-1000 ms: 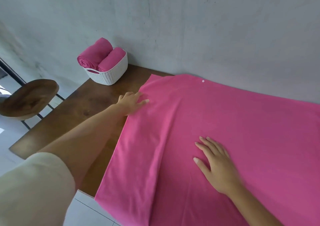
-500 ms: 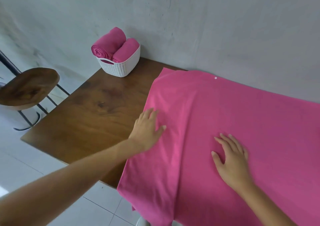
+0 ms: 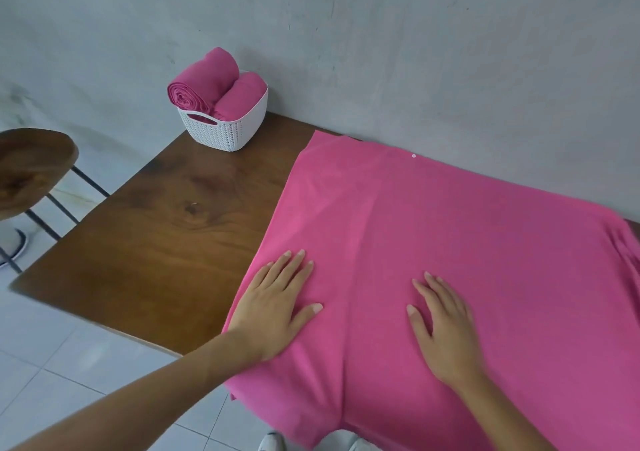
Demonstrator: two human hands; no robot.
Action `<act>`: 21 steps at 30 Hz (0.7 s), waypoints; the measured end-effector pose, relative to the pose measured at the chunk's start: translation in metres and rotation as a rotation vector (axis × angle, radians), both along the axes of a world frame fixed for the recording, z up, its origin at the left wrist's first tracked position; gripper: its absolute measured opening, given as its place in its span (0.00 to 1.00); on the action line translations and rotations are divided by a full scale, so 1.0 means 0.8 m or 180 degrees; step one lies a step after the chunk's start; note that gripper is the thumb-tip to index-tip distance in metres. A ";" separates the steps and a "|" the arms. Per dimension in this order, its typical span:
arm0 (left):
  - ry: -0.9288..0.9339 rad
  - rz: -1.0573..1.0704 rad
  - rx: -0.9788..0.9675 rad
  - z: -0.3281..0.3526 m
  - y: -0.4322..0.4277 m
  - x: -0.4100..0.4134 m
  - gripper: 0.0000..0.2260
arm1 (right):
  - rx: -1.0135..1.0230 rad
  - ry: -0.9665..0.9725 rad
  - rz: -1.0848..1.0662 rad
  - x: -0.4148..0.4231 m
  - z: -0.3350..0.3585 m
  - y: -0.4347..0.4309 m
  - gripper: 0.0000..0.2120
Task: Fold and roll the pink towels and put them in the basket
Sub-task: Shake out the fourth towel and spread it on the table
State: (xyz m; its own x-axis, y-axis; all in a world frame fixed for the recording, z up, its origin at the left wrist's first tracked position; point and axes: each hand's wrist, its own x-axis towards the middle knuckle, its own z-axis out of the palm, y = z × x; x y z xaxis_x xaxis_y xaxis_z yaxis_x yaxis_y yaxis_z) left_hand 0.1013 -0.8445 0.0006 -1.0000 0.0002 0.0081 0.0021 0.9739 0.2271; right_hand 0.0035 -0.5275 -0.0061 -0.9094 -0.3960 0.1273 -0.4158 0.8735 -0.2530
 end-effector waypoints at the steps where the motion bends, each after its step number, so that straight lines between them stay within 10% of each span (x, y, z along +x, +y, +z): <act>1: -0.0015 -0.0047 -0.0001 0.001 -0.008 0.000 0.34 | 0.0004 -0.0011 -0.0008 0.000 0.001 -0.001 0.28; 21: 0.0157 -0.0369 0.0137 0.023 -0.010 -0.098 0.35 | 0.0066 -0.0199 -0.0315 0.010 0.006 -0.007 0.31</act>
